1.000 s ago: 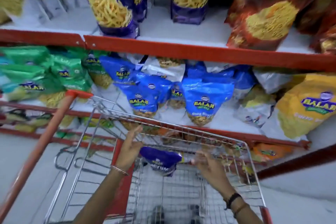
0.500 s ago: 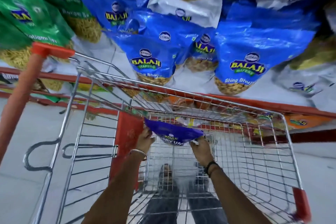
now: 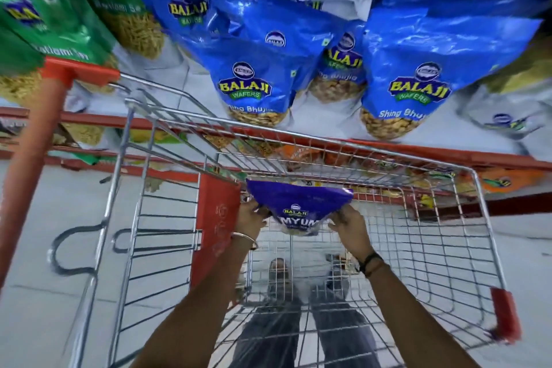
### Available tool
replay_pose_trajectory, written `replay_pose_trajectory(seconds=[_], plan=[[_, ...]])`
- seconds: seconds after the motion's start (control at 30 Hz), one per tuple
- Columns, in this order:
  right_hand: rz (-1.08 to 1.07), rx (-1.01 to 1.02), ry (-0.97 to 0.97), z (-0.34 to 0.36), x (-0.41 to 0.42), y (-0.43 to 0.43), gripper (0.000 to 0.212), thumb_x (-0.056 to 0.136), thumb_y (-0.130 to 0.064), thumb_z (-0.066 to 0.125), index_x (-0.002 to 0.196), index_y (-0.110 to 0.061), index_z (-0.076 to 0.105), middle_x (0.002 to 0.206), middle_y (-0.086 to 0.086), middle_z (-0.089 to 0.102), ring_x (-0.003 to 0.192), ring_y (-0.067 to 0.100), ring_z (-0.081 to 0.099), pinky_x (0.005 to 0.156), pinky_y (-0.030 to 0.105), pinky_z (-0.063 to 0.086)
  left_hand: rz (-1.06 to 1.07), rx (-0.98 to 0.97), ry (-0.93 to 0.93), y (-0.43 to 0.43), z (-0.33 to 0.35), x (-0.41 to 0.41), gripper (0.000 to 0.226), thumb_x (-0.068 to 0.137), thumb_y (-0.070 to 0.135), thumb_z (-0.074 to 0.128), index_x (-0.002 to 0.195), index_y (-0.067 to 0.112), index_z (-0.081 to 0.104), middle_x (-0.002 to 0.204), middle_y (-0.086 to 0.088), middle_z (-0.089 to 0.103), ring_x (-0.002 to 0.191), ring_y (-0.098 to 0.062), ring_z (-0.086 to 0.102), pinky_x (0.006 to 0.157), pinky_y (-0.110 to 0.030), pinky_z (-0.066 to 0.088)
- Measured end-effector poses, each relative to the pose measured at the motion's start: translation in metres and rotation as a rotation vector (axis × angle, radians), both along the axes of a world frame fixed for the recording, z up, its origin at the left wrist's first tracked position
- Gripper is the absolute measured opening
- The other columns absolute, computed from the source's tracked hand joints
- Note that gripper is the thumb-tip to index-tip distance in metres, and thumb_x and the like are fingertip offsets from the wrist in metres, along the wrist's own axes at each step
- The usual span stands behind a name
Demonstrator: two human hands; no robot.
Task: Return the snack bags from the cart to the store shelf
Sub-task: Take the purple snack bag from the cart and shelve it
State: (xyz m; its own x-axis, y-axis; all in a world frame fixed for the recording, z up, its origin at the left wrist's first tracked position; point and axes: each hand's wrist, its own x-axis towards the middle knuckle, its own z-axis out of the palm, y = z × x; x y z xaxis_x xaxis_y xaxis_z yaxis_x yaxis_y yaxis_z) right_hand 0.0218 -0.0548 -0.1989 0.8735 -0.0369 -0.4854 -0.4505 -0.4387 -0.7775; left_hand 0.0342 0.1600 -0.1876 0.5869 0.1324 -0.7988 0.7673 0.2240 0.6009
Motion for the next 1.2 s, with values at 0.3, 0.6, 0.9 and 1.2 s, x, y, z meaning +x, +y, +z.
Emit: replay_pose_trajectory(seconds=[0.3, 0.6, 0.9, 1.2], plan=[[-0.125, 0.256, -0.291, 0.142, -0.014, -0.009, 0.024, 0.088, -0.004, 0.050, 0.111, -0.001, 0.057, 0.104, 0.013, 0.065, 0.094, 0.016, 0.064, 0.081, 0.028, 0.052, -0.026, 0.202, -0.344, -0.020, 0.154, -0.016, 0.036, 0.087, 0.006, 0.048, 0.057, 0.025, 0.053, 0.050, 0.009, 0.057, 0.047, -0.004, 0.056, 0.041, -0.009, 0.045], [-0.114, 0.393, -0.742, 0.329, 0.010, -0.017, 0.024, 0.086, -0.029, 0.055, 0.065, -0.023, 0.044, 0.072, 0.009, 0.043, 0.077, 0.020, 0.045, 0.077, 0.051, 0.046, 0.047, -0.048, -0.851, -0.024, 0.332, 0.006, 0.023, 0.085, -0.004, 0.049, 0.071, 0.010, 0.060, 0.055, 0.000, 0.067, 0.057, -0.020, 0.061, 0.049, -0.022, 0.057], [-0.115, 0.571, -1.110, 0.464, 0.078, -0.005, 0.007, 0.089, -0.020, 0.050, 0.082, -0.021, 0.051, 0.084, 0.005, 0.052, 0.084, 0.019, 0.046, 0.077, 0.038, 0.047, 0.170, -0.136, -1.244, -0.035, 0.459, 0.063, 0.024, 0.086, -0.002, 0.047, 0.069, 0.013, 0.055, 0.068, -0.004, 0.060, 0.067, -0.014, 0.055, 0.057, -0.019, 0.055], [-0.276, 0.461, -1.100, 0.456, 0.176, -0.003, 0.011, 0.084, -0.039, 0.048, 0.074, -0.034, 0.052, 0.080, 0.000, 0.055, 0.079, 0.021, 0.049, 0.081, 0.054, 0.046, 0.271, -0.110, -1.183, -0.058, 0.457, 0.168, 0.022, 0.084, 0.000, 0.053, 0.066, 0.013, 0.058, 0.079, -0.008, 0.061, 0.084, -0.025, 0.055, 0.077, -0.039, 0.056]])
